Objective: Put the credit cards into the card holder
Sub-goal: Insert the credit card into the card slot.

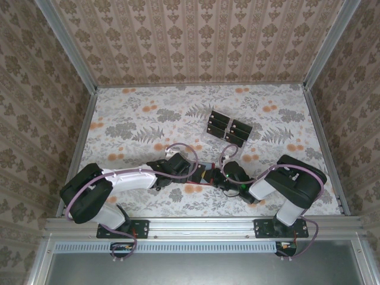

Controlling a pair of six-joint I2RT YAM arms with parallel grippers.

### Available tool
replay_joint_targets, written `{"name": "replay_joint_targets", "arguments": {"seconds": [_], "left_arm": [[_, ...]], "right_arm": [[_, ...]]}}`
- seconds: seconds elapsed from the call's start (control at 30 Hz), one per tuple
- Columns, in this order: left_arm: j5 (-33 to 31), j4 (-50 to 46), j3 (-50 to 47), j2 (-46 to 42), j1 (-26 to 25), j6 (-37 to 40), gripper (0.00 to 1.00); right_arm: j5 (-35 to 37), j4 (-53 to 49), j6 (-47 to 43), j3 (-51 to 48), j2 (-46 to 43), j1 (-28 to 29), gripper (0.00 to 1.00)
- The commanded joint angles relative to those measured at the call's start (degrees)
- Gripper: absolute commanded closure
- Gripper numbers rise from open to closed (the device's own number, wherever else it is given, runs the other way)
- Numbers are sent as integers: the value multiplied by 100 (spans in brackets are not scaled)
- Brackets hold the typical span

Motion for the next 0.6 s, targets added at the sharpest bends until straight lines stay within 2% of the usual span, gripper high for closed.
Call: {"name": "replay_joint_targets", "arguments": {"seconds": [0.0, 0.57], "left_arm": [[-43, -255, -139, 79, -36, 27, 0], [-25, -196, -159, 107, -35, 8, 0]], "right_arm": [[-299, -285, 32, 137, 96, -54, 100], [-895, -455, 10, 486, 473, -317, 100]]}}
